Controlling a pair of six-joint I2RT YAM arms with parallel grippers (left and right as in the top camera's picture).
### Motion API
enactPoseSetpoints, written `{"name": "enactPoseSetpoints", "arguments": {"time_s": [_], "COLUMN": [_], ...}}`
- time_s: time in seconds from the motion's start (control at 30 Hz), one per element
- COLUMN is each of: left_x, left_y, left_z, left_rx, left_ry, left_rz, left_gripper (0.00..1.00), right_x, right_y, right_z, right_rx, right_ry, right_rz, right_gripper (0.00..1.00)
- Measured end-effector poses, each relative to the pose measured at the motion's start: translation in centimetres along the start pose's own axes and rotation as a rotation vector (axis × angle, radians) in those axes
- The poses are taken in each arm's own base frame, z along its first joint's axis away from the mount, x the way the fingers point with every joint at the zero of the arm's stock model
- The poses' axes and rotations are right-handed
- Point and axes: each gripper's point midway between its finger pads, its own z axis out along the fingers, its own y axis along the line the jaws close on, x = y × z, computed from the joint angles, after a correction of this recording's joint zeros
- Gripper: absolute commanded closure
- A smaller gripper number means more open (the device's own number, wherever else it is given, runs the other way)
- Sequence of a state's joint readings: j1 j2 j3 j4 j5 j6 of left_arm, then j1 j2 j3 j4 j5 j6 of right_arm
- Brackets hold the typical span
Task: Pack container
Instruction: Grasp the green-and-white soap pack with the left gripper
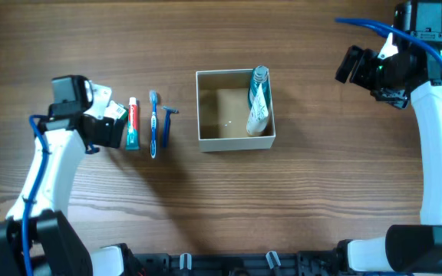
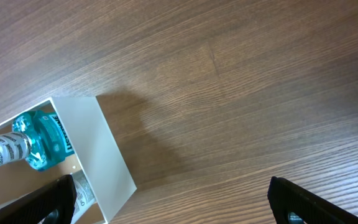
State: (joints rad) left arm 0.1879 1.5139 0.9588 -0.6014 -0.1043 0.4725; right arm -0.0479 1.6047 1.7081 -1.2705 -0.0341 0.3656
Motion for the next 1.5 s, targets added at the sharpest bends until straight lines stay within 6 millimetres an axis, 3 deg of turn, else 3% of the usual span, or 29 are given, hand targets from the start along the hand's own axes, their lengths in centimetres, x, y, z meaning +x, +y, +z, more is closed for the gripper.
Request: {"name": "enactPoseSetpoints", "arguments": {"time_s": [0.13,0.47,0.67,0.87,1.0,1.13,1.33,1.4,1.5], "left_x": [0.1,-0.8,-2.9,-2.5,-2.9,-3.4,-4.1,-4.2,-4.3], "left_y": [1.0,-0.2,-0.6,-1.9,-2.0,-2.0,-1.7,-1.7,-1.6], "left_z": [2.1,7.1,7.2,8.4,8.7,8.9,9.4,9.4,9.3], "left_rx": [0.026,0.081,0.116,0.184,0.198,0.201,0.199,0.202,0.207], "left_ry": [-0.003,-0.016,-0.113,-0.098,-0.108,-0.123,-0.139,-0.137,-0.133], "left_rz": [0.006,0.085,0.091,0.086,0.073,0.030,-0.126,-0.198,-0.278], "left_gripper": [0.01,0.13,0.17,0.16,0.23,0.39,0.44,0.52,0.55], "right_x": [0.0,0.0,0.0,0.0,0.0,0.0,0.0,0.0,0.0], "right_y": [0.0,0.0,0.0,0.0,0.0,0.0,0.0,0.0,0.0], "right_z": [0.0,0.0,0.0,0.0,0.0,0.0,0.0,0.0,0.0], "right_rx": [0.000,0.000,0.000,0.000,0.000,0.000,0.000,0.000,0.000], "right_ry": [0.000,0.000,0.000,0.001,0.000,0.000,0.000,0.000,0.000], "right_rz": [0.000,0.000,0.000,0.000,0.000,0.000,0.000,0.000,0.000], "right_gripper": [0.00,0.00,0.00,0.00,0.00,0.00,0.00,0.00,0.00]}}
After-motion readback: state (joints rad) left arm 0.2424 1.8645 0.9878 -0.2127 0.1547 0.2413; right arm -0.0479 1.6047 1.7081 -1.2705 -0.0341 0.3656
